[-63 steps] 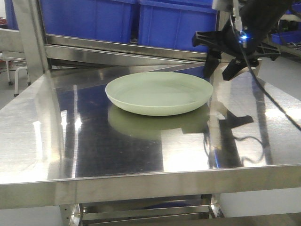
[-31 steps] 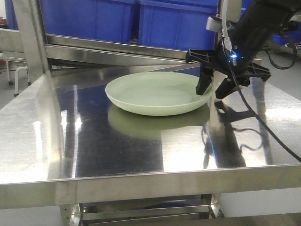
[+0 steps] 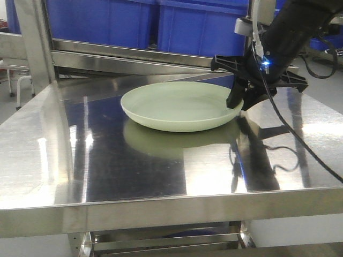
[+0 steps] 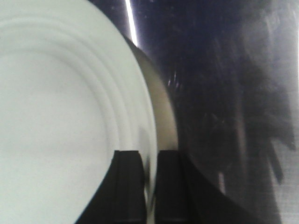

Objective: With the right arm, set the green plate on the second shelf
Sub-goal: 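Close the right gripper on the rim and lift the plate up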

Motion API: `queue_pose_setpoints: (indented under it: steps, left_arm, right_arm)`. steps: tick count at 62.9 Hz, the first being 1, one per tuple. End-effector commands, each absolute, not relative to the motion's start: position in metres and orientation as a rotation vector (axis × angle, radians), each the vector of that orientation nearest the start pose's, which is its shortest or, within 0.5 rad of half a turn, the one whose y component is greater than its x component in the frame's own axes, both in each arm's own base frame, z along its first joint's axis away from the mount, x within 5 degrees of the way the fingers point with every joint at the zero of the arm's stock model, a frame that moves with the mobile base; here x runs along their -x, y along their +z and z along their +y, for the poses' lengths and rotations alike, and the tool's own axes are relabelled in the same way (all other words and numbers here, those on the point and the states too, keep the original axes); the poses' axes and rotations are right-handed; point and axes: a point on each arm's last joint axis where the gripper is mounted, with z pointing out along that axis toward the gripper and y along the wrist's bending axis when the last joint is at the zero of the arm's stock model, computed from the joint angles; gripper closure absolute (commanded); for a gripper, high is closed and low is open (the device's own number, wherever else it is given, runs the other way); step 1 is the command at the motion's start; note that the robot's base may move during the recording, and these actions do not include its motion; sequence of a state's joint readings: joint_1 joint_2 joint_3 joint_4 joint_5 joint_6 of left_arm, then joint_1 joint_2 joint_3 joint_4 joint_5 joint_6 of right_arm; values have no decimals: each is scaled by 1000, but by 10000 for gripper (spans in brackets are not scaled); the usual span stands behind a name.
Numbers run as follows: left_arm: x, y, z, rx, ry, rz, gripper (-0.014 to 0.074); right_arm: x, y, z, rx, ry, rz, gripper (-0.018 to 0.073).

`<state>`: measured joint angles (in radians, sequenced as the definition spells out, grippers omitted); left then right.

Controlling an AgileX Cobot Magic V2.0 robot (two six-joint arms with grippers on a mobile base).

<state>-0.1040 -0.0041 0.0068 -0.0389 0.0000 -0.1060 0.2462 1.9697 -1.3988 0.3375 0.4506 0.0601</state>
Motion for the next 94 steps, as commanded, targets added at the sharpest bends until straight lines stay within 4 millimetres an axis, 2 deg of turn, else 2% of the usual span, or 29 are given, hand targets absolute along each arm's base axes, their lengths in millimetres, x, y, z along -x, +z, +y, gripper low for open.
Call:
queue_pose_setpoints:
  steps: [1,12,18,28,37,42,51,54,62,76,94]
  left_arm:
    - [-56,205,-6,33,-215,1435,466]
    - [-56,205,-6,33,-215,1435,466]
    - [-56,205,-6,33,-215,1435,466]
    - [-56,205,-6,33,-215,1435,466]
    - [-56,205,-6,33,-215,1435,466]
    - [-56,205,-6,33,-215,1435,466]
    - [-56,205,-6,33,-215,1435,466]
    - [-56,205,-6,33,-215,1435,466]
    - [-56,205,-6,33,-215,1435,466]
    - [-56,205,-6,33,-215,1435,466]
    - [-56,205,-6,33,-215,1435,466]
  right_arm:
    - [-418,235,117,-71,450,2410,522]
    - [-417,246,118,-63,462,2403,503]
    - [-412,263,116,-58,469,2356,503]
    - [-397,307,111,-20,456,2244,503]
    - [-375,349,104,7,446,2124,503]
    - [-357,376,98,6,450,2020,503]
    - [-320,409,87,-6,458,1864,503]
    - [-305,414,82,-13,458,1818,503]
    - [-266,420,69,-41,453,1674,505]
    - [-204,391,51,-56,441,1626,504]
    - [-138,367,32,-6,372,1442,504]
